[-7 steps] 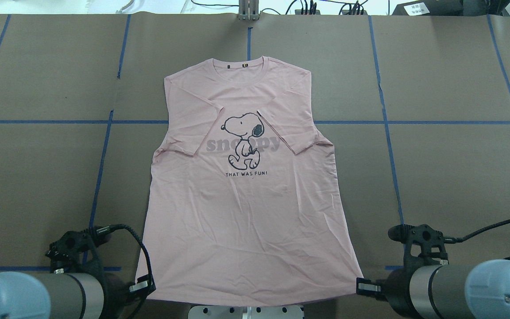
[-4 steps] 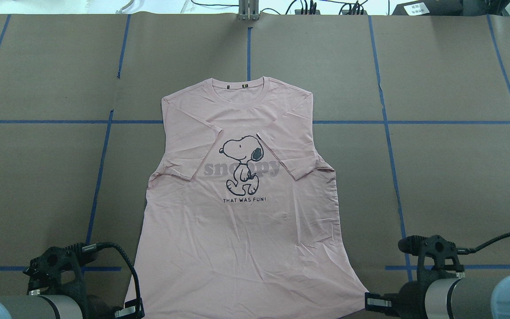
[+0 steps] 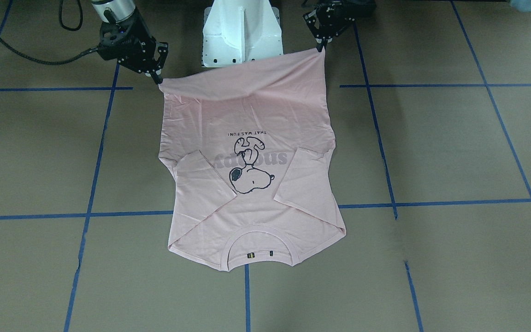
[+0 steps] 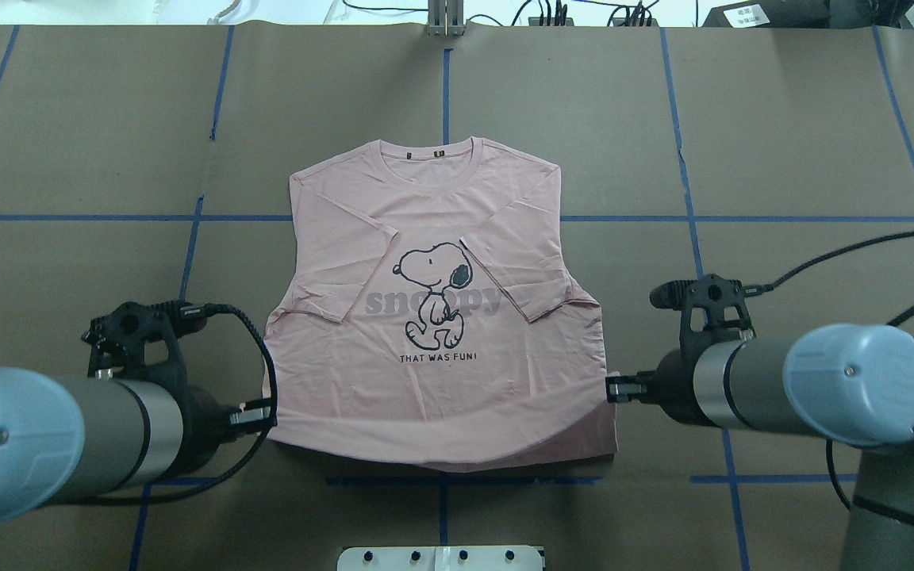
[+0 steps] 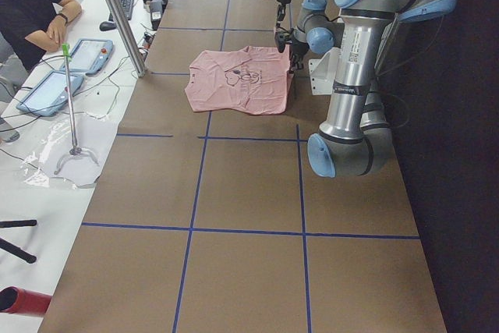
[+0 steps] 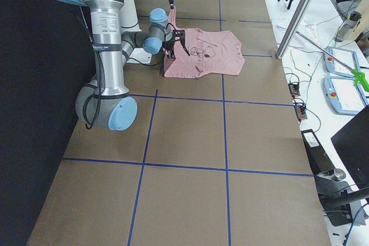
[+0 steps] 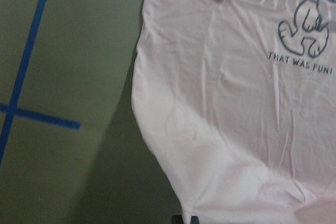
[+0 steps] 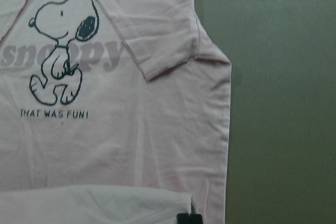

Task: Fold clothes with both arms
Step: 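Lay the hem onto the collar edge and open both grippers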

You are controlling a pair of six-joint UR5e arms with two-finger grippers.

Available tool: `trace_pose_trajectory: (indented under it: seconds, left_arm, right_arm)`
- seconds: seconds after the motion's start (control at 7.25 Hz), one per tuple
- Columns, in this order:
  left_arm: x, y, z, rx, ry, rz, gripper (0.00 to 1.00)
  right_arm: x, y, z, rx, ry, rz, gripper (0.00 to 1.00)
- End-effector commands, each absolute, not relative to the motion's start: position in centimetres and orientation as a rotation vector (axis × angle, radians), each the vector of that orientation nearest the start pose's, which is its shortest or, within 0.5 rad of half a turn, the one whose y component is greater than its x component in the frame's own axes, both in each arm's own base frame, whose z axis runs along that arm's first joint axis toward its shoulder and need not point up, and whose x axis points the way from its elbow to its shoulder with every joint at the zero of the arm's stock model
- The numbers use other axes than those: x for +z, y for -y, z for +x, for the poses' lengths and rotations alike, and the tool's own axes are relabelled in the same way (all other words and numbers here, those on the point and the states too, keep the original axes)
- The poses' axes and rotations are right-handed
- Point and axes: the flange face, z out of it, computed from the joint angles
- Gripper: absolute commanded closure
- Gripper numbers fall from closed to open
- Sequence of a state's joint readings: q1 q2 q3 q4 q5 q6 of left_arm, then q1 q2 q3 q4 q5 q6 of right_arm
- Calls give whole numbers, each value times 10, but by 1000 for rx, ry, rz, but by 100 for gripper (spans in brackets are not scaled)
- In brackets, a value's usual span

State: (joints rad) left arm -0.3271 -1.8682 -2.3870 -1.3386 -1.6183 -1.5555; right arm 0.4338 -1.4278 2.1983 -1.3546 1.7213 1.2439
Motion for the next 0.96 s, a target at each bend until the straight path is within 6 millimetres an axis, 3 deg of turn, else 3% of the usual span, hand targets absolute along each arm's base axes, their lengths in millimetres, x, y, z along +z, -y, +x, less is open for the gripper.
trace_pose_trajectory:
  seconds: [0.0,0.14,0.28,0.41,0.69,0.83]
  left_arm:
    - [232,348,374,-309,-800,197,100]
    - [239,389,376,-348,-841,207,100]
    - [258,452,393,-397,-860,229,100]
    - [297,497,419,-393,-841,253,100]
    - [349,543,426,-417,-851,289,100]
    - [360,559,423,-410,-829,304,100]
  right_arm:
    - [271,435,-400,68,905,352,100]
    - [265,487,-406,121,876,370,100]
    - [247,547,-427,166,862,388,100]
    - [256,582,-443,182,862,400,100]
    - [303,622,-458,198,853,415,100]
    - [316,630,-464,202,835,406,100]
